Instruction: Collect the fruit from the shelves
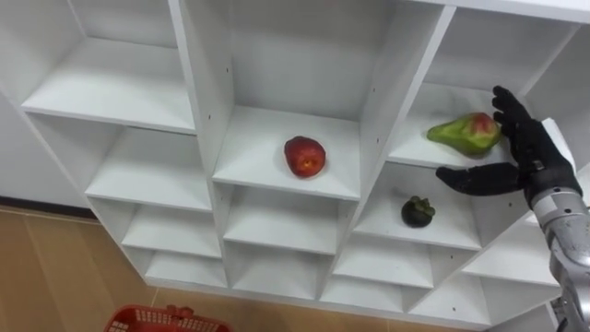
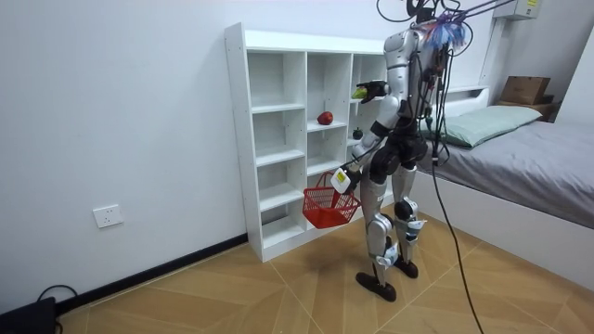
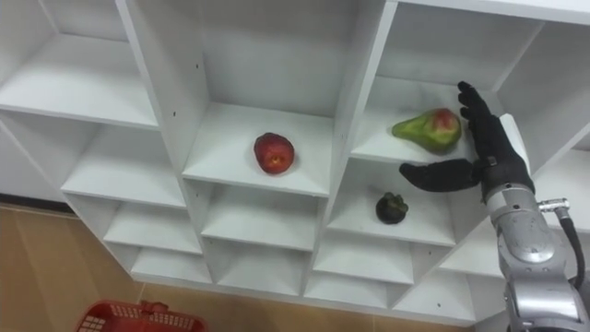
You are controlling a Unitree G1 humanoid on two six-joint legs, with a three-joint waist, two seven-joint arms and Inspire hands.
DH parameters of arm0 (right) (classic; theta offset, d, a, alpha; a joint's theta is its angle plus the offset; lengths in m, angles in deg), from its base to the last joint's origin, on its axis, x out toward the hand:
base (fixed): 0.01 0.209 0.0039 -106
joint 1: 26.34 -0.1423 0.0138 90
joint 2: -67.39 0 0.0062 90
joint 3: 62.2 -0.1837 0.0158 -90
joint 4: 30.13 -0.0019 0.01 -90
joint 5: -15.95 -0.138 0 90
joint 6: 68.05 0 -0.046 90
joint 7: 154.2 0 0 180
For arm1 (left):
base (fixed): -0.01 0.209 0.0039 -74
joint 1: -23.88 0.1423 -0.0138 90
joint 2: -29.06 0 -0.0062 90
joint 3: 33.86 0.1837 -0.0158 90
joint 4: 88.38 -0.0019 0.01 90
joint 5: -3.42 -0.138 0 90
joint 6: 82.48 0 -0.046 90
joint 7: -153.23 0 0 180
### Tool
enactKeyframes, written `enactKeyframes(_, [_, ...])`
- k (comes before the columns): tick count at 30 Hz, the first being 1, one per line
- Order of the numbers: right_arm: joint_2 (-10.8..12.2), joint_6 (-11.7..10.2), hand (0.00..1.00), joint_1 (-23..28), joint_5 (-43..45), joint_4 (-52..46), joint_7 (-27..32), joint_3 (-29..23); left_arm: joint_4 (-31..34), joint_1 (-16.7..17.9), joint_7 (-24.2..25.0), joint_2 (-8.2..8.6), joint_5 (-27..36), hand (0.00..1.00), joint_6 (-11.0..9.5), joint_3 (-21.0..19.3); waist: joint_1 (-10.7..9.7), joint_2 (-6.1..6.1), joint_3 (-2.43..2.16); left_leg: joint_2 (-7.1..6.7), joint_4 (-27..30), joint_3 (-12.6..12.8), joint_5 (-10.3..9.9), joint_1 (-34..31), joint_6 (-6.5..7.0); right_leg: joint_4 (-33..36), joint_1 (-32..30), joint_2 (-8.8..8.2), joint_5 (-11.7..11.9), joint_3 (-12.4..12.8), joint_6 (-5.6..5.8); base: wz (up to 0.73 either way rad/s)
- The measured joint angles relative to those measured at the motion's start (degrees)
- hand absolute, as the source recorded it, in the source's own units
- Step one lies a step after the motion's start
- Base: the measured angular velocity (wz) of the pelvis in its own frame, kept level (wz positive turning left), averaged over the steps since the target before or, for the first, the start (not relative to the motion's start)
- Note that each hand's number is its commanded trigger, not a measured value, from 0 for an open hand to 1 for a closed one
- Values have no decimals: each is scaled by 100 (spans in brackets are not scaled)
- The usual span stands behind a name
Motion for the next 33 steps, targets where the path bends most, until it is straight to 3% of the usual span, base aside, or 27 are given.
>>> enactKeyframes(18, [-11,7,0,-98,-12,67,-202,13,-2,-6,42,-32,11,100,1,43,-5,16,18,-4,4,-33,0,-12,0,3,50,-3,-3,-35,2,1])
enactKeyframes(20, [-13,9,26,-144,16,67,-220,56,-3,-16,42,-37,11,100,1,73,-2,36,30,-3,-6,-32,0,-12,0,-3,45,0,-3,-33,2,0])
enactKeyframes(21, [-13,9,65,-154,24,67,-223,63,-4,-18,42,-37,11,100,1,75,-1,46,37,-3,-8,-33,0,-12,0,-7,45,2,-3,-32,2,0])
enactKeyframes(22, [-14,7,86,-169,25,67,-223,65,-4,-19,42,-37,11,100,1,78,3,49,36,-3,-16,-33,0,-15,0,-27,46,5,-2,-33,2,0])
enactKeyframes(23, [-29,-2,99,-174,29,66,-221,65,-7,-20,42,-37,11,100,1,76,9,48,34,-2,-22,-33,0,-16,0,-46,50,9,-2,-32,2,0])
enactKeyframes(28, [-359,-179,100,-173,233,28,-466,292,-20,-28,43,-41,11,100,20,74,-4,45,30,0,-49,-32,0,3,-1,-54,54,16,-1,-10,2,-2])
enactKeyframes(33, [-460,-327,100,-174,494,6,-497,437,-20,-50,44,-53,11,100,43,106,-9,42,27,5,-53,-34,0,17,-1,-21,60,22,6,16,-6,-3])
